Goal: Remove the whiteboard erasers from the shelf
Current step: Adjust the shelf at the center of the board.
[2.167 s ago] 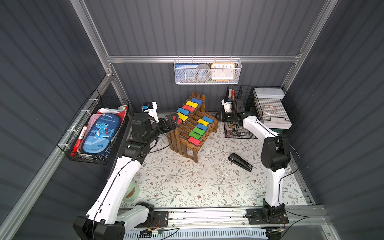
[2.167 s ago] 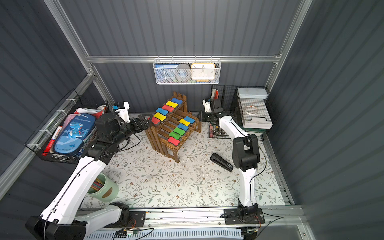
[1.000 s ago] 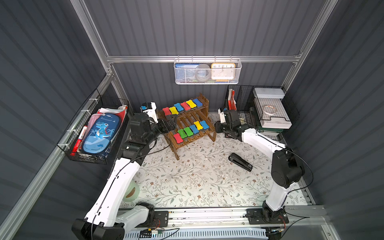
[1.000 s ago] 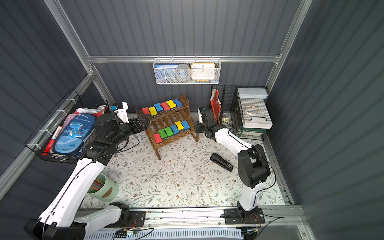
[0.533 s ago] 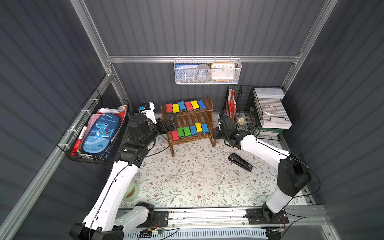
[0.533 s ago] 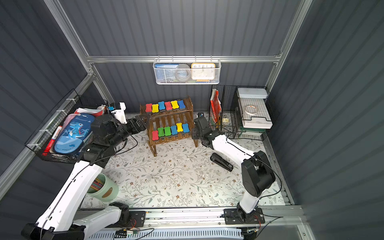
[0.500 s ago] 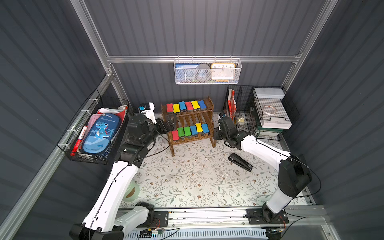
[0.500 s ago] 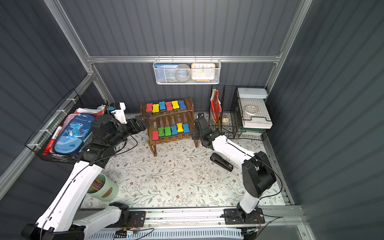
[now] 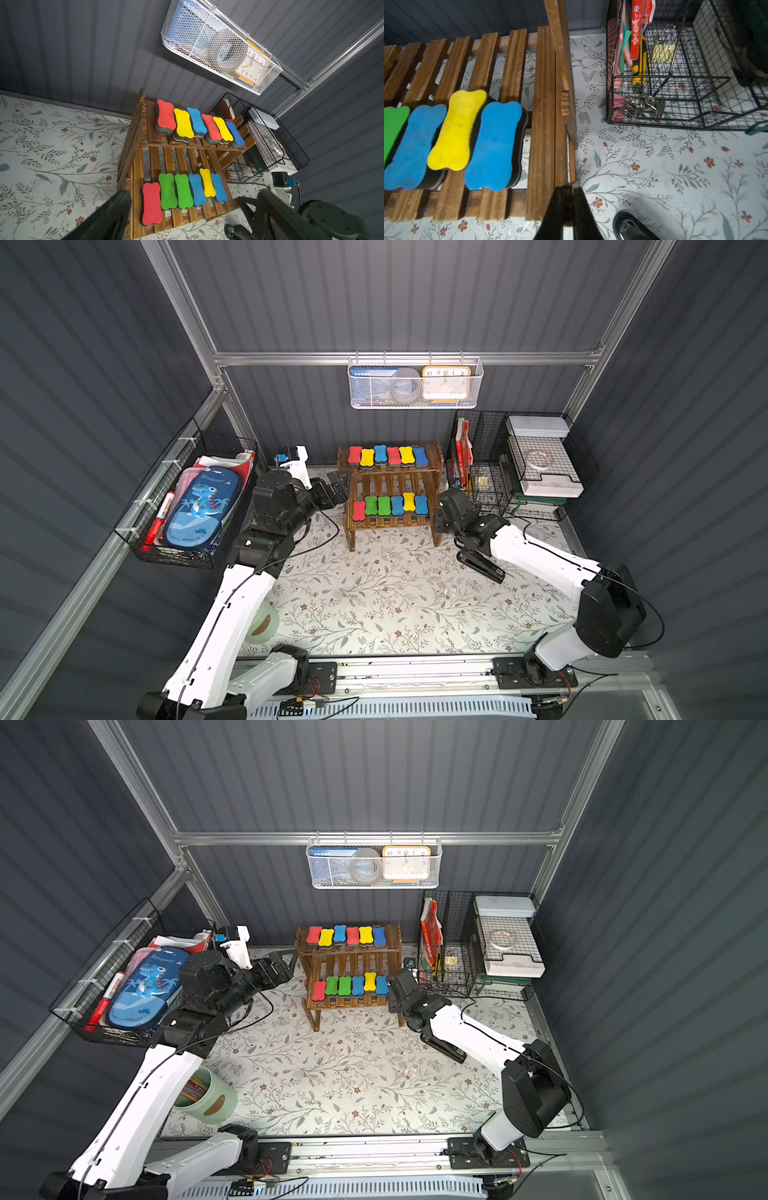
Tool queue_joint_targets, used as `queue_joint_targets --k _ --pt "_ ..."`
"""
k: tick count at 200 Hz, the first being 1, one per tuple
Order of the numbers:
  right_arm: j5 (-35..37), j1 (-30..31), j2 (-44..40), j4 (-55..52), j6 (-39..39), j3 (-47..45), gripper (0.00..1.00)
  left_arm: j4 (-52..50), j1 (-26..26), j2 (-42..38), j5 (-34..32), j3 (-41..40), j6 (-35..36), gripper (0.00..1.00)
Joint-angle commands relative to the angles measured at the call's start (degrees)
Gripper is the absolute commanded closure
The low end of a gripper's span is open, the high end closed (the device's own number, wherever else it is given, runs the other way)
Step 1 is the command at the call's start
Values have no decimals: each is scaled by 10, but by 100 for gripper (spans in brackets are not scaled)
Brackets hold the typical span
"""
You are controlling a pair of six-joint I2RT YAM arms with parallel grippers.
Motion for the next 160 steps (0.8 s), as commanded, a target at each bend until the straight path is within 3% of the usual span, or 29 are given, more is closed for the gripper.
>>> queue_joint_targets --k 1,88,160 --pt "25 1 -15 -42 20 -27 100 -2 -2 -13 -2 -5 9 1" --pt "16 -2 -87 -59 13 -92 100 -1 -2 -9 6 -7 8 1" --pt "-51 -28 -85 -32 -29 -93 100 1 -2 -10 13 -16 8 1"
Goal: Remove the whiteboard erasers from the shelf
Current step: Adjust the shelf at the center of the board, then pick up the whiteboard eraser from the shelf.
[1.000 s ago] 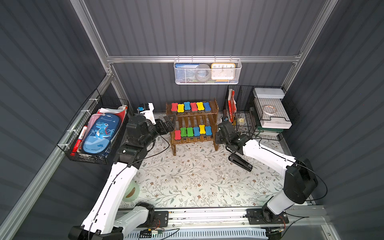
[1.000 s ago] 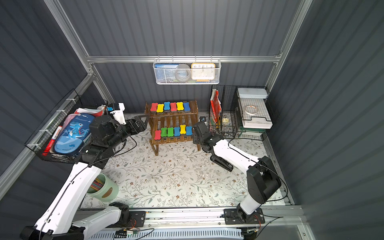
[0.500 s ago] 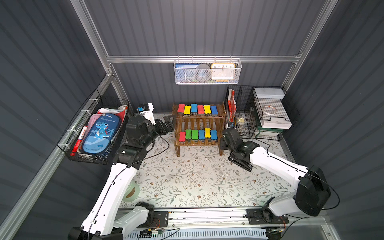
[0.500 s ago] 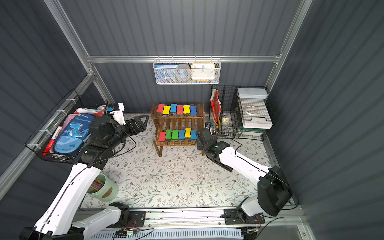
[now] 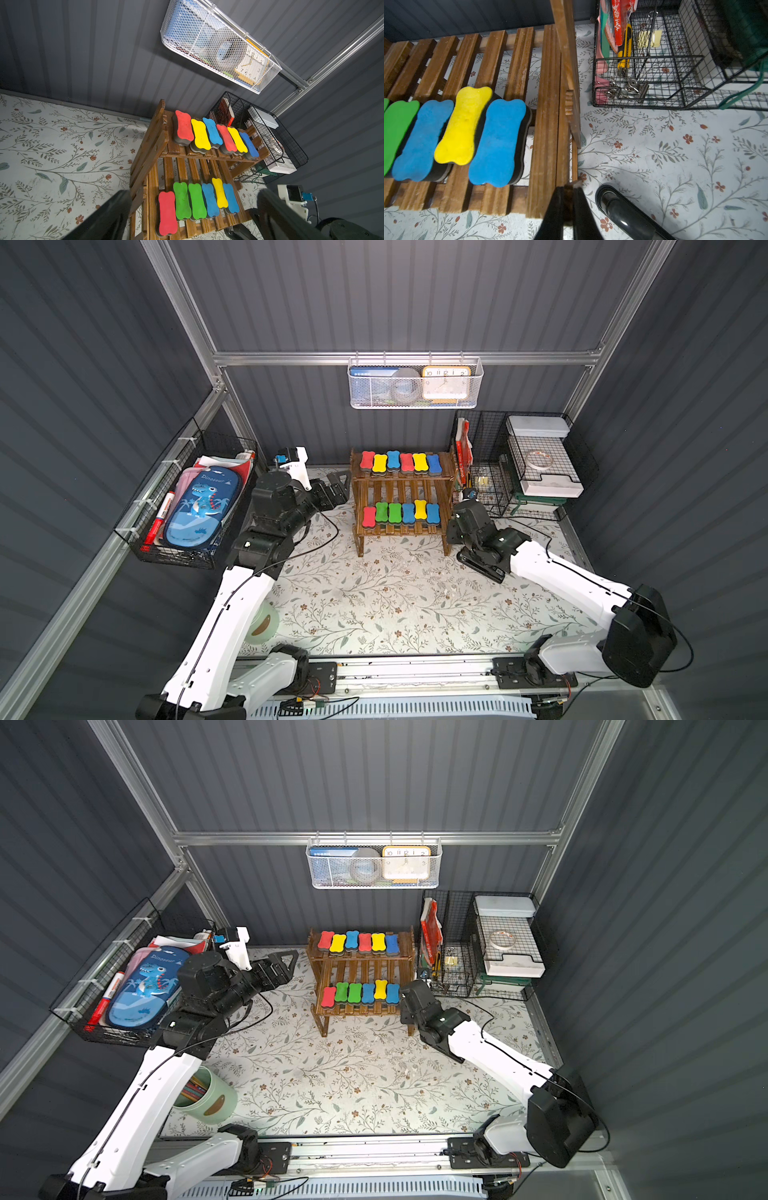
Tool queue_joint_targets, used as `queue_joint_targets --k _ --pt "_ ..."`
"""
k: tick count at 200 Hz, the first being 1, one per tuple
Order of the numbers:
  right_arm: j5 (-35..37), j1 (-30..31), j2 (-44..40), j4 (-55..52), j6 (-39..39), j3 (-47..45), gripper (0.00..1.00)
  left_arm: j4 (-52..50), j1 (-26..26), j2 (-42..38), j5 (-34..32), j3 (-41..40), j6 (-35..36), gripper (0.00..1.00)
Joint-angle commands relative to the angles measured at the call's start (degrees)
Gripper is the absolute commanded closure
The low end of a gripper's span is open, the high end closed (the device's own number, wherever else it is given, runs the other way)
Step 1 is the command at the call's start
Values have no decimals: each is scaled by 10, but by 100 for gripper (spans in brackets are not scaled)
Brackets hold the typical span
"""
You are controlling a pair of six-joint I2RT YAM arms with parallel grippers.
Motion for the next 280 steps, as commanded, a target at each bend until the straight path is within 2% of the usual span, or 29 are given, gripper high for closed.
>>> queue_joint_targets --k 1,65,75,83,90,100,134,164,225,255,280 --pt "-23 -11 12 -27 -21 -7 100 5 -2 -4 10 -10 8 1" --pt "-51 -25 7 -26 -21 -2 100 8 -2 -3 11 -17 8 1" --pt "-50 -24 -1 -35 -15 4 85 8 -2 -3 11 -17 10 1" --pt "-49 -24 -9 -44 -12 10 68 9 -2 -2 12 -17 16 1" --pt "-49 -25 -19 -54 -4 18 60 8 -2 -1 10 -16 22 1" --pt "-52 -24 -35 -62 -2 29 55 6 -2 2 1 -13 26 1" --pt "-78 -26 -76 -70 -28 97 42 11 -3 13 37 -25 24 1" --pt "-107 -32 -13 -114 -58 233 41 33 -14 24 65 -57 7 1" --pt "-184 -73 173 -188 -70 499 43 12 -27 23 34 -66 21 1" --pt "-180 -77 246 -236 -76 580 45 2 -27 26 21 -64 12 1" --pt "-171 -76 277 -254 -80 606 44 -6 -27 34 16 -59 12 1"
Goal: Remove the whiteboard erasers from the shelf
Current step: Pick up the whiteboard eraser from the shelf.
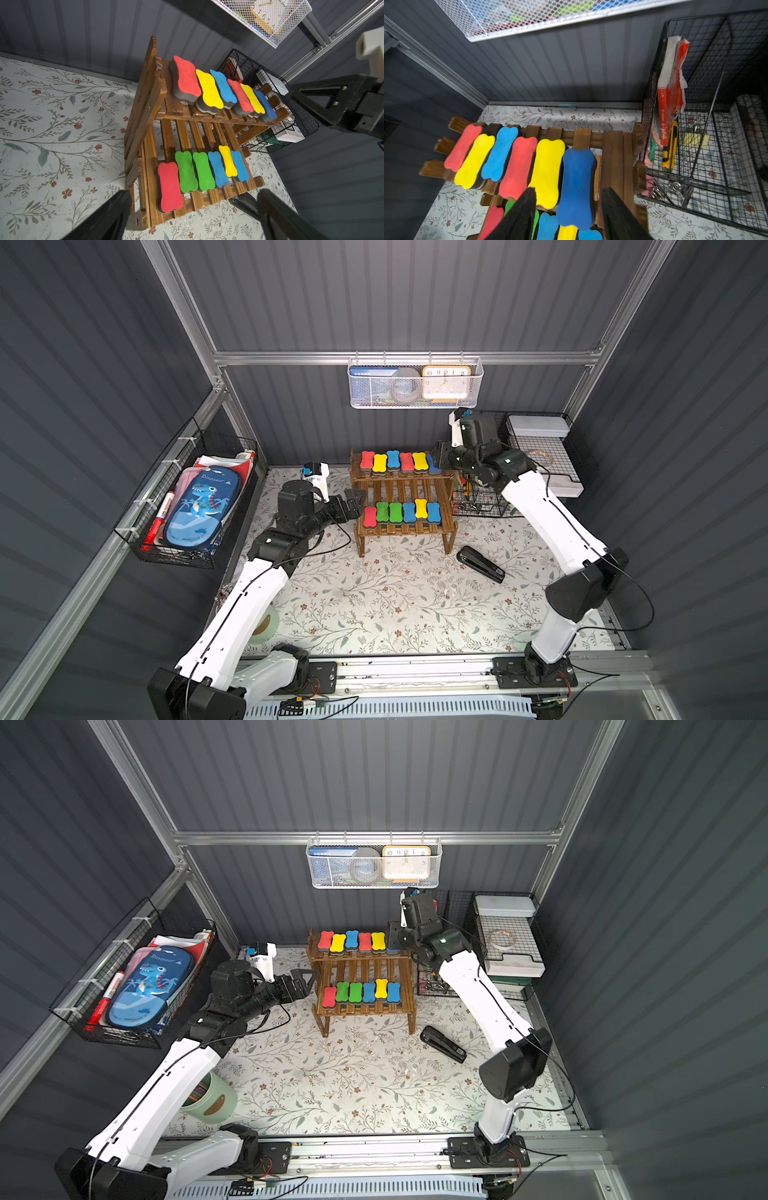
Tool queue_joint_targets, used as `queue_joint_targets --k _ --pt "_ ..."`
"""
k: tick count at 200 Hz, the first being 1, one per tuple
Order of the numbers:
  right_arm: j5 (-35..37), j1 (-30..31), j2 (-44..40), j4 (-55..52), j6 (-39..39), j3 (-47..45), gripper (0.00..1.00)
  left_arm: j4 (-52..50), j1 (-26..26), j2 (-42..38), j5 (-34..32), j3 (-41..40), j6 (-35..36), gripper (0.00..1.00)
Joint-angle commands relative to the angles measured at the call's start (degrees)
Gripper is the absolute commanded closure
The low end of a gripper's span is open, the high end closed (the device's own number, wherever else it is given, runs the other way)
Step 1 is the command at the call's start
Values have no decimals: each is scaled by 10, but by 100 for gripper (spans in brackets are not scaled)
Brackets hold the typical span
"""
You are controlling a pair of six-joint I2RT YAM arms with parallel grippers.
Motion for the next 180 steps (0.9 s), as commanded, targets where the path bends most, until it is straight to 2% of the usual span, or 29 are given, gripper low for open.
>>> queue_joint_targets --k 1,153,180 --pt "-1 -1 18 -51 -10 32 44 -18 -1 6 -12 13 4 1" --pt "14 -1 61 -67 -32 58 46 -18 -1 9 -18 15 3 1" --pt "23 -2 66 -74 -35 60 49 -18 -1 8 -19 15 3 1"
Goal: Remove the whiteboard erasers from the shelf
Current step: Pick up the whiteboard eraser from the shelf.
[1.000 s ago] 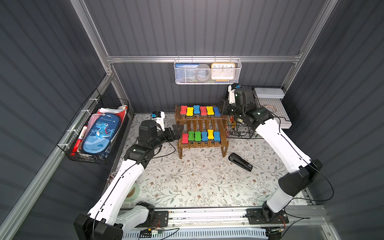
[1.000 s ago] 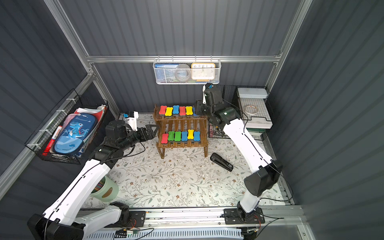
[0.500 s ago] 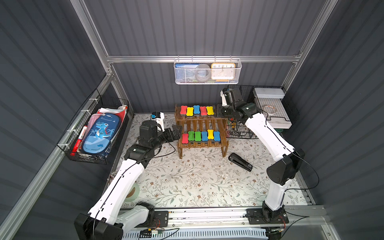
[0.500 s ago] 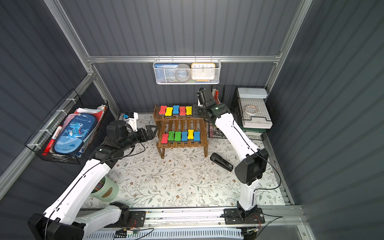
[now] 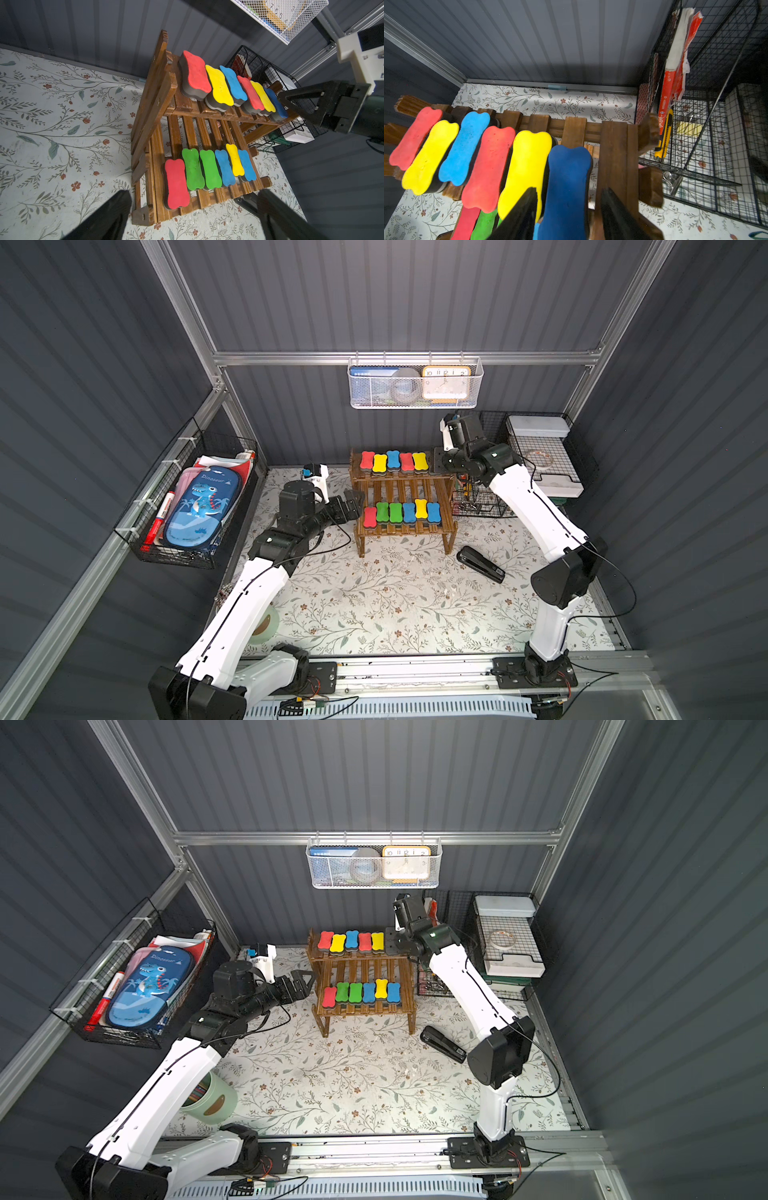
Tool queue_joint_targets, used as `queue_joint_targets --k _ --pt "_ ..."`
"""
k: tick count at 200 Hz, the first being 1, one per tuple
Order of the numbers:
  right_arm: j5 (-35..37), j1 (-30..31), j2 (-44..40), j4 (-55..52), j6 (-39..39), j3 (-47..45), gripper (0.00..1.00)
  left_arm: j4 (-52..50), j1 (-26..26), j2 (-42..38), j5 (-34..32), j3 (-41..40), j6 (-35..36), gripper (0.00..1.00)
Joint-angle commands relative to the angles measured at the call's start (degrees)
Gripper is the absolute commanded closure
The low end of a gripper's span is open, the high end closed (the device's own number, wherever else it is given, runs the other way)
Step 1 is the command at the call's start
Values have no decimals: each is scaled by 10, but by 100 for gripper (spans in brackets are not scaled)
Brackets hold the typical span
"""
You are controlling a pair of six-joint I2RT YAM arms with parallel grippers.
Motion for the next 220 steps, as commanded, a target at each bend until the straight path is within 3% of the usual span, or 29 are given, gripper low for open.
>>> queue_joint_targets --k 1,83,155,220 --pt "12 -1 16 -16 -9 11 49 -6 0 3 -4 14 3 1" --pt "38 -7 23 -30 -8 21 53 -6 0 7 -3 17 4 1" --pt "19 -6 31 -36 -13 29 46 -7 0 12 -4 23 4 1" --pt "22 -5 28 -38 -14 26 62 -7 0 12 -7 22 3 1"
